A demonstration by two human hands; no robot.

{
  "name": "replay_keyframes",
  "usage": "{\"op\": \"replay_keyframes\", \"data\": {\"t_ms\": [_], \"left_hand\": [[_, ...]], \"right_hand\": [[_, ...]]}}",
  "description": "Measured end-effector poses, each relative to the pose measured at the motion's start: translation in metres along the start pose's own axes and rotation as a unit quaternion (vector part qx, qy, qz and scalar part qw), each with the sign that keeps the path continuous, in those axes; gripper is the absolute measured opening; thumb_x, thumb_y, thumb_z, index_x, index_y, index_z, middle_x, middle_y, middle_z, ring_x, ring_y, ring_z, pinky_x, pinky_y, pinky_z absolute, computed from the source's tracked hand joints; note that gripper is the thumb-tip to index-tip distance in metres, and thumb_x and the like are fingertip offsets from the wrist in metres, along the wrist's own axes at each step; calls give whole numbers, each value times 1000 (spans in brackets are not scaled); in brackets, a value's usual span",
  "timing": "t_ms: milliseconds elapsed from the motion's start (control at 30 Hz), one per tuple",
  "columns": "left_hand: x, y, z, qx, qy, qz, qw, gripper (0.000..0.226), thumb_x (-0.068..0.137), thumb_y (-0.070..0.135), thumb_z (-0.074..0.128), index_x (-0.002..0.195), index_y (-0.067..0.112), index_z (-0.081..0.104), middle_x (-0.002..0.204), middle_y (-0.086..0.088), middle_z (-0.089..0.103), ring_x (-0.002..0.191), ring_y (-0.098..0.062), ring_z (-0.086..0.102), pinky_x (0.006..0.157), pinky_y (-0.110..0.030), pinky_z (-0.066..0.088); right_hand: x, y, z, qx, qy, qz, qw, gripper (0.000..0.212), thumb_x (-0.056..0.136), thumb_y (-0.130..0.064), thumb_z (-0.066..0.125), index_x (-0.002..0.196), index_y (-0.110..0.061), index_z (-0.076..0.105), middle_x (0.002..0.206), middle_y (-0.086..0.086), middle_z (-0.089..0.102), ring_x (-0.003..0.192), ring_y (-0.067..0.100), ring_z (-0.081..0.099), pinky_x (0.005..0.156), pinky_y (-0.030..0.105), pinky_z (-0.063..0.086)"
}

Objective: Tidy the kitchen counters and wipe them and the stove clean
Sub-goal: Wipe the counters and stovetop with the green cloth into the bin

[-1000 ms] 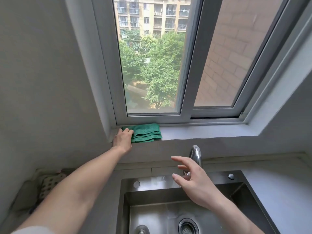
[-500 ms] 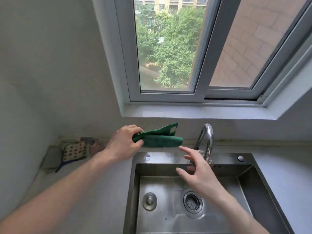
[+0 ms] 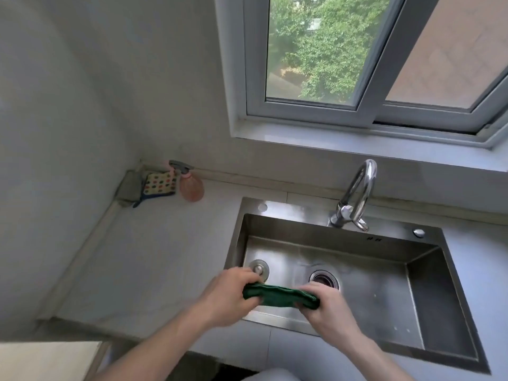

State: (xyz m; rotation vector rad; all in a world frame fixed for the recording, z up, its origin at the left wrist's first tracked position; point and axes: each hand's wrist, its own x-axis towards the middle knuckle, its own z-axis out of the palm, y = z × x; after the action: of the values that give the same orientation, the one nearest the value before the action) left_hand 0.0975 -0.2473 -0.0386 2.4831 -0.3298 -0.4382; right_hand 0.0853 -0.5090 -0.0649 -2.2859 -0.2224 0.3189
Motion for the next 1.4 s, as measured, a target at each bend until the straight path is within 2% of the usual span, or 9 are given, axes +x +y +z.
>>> {"op": "replay_keyframes", "data": {"t_ms": [167,267,400,533,733,867,1100,1200,1400], "left_hand": [[-19,-13,29,23,13,-71,997,49,82,45,69,129,42,59,127,27,55,116,-1,53,99,-25,47],[-43,-16,42,28,11,-119,992,45,88,39,69,132,40,59,131,24,55,121,0,52,104,-24,47],[-79,-16,64,36,-18,-149,988,40,92,38,66,130,40,58,136,25,51,128,-1,48,110,-25,42],[-102,-15,79,38,-52,-133,989,34,93,38,64,123,47,54,139,24,51,133,-3,46,115,-28,40],[-96,-13,81,43,-77,-51,995,35,91,37,62,126,41,59,137,23,53,130,-5,49,110,-28,43],[-97,-4,94,32,-84,2,996,35,90,32,62,124,35,63,130,21,57,124,-4,52,105,-27,46],[-131,38,164,45,-199,82,976,36,88,33,62,123,38,64,128,22,57,121,-2,54,104,-25,46],[-138,69,200,49,-261,81,961,29,86,36,61,111,49,56,125,21,56,118,-4,56,102,-26,47],[-136,128,293,37,-336,-21,941,28,83,31,62,109,42,61,121,14,64,111,-8,62,97,-25,50]], "right_hand": [[-27,47,22,-45,97,-10,994,46,73,-2,82,101,-39,78,99,-29,67,92,-2,61,81,15,45],[-50,79,50,-111,42,-10,993,60,62,3,80,104,-40,78,105,-27,67,97,2,58,87,17,45],[-89,102,88,-163,-56,14,985,61,71,-5,72,123,-37,71,131,-20,61,123,12,53,103,29,46],[-111,101,105,-172,-70,27,982,71,76,-11,63,144,-31,55,155,-11,43,145,18,36,120,30,27],[-130,83,116,-167,-30,74,983,74,86,-24,63,156,-31,37,165,-9,23,154,20,16,124,28,8],[-162,66,117,-114,33,133,984,72,88,-31,66,154,-34,38,164,-11,22,153,15,17,126,33,16],[-299,84,129,18,139,297,945,62,90,-25,65,148,-36,46,156,-20,29,144,5,28,118,27,29],[-363,112,120,38,161,371,914,61,89,-24,66,146,-36,47,154,-21,32,141,7,36,114,31,37],[-459,170,88,63,158,433,885,61,90,-21,66,146,-31,46,154,-13,37,139,10,42,110,29,39]]}}
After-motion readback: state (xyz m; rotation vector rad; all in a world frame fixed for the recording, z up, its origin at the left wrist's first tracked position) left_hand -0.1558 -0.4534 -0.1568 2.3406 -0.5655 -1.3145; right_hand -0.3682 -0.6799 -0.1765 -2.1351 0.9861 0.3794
